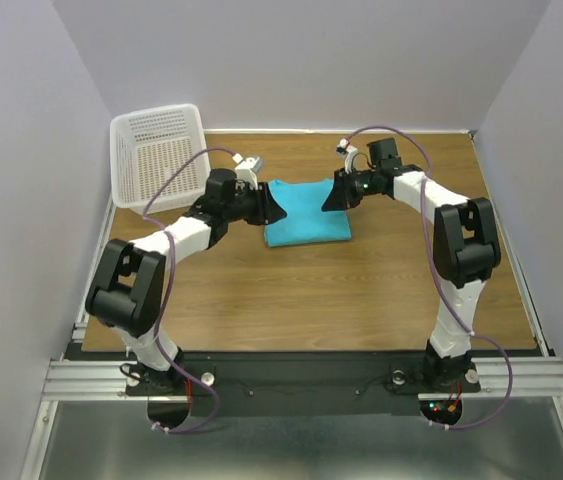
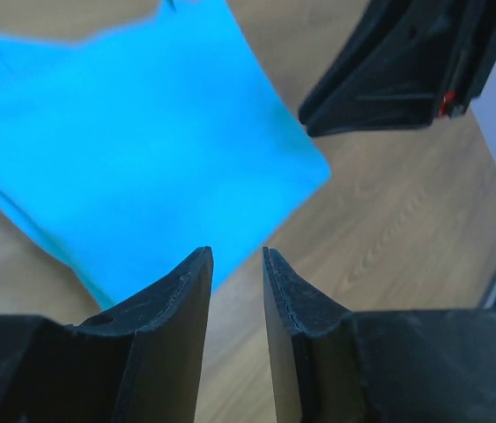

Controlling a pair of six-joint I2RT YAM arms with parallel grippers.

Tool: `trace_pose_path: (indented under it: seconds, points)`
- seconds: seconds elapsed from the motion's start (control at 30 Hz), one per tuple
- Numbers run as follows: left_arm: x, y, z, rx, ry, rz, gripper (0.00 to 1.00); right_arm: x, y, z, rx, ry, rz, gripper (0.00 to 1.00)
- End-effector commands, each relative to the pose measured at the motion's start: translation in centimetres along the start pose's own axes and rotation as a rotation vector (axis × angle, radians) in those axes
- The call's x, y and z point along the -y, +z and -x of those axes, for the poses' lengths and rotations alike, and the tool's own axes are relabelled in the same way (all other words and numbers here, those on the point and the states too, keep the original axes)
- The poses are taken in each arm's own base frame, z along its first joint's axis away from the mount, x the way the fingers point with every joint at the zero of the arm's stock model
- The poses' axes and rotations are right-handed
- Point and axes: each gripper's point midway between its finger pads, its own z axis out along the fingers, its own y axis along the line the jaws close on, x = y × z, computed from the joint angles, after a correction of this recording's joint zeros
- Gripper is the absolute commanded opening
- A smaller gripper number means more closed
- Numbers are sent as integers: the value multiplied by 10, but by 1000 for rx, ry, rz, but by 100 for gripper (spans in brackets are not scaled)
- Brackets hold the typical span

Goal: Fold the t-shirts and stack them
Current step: Fold the tshirt

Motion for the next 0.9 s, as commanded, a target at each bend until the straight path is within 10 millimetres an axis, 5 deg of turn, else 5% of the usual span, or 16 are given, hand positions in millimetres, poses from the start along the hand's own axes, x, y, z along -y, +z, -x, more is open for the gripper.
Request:
trace_pose_path:
  seconds: [0.0, 0.33, 0.73, 0.87]
  points:
    - [31, 13, -22, -58, -59, -164, 40, -20, 11, -20, -37, 101, 173, 24]
    - [6, 44, -67, -163, -129, -172, 37, -11, 27, -62, -113, 216, 208, 22]
    - [-39, 39, -102, -208, -169, -68, 36, 11, 28, -104, -194, 269, 119, 17]
    - [-55, 37, -112, -226, -187, -33, 36, 17, 22, -103, -192, 261, 97, 17]
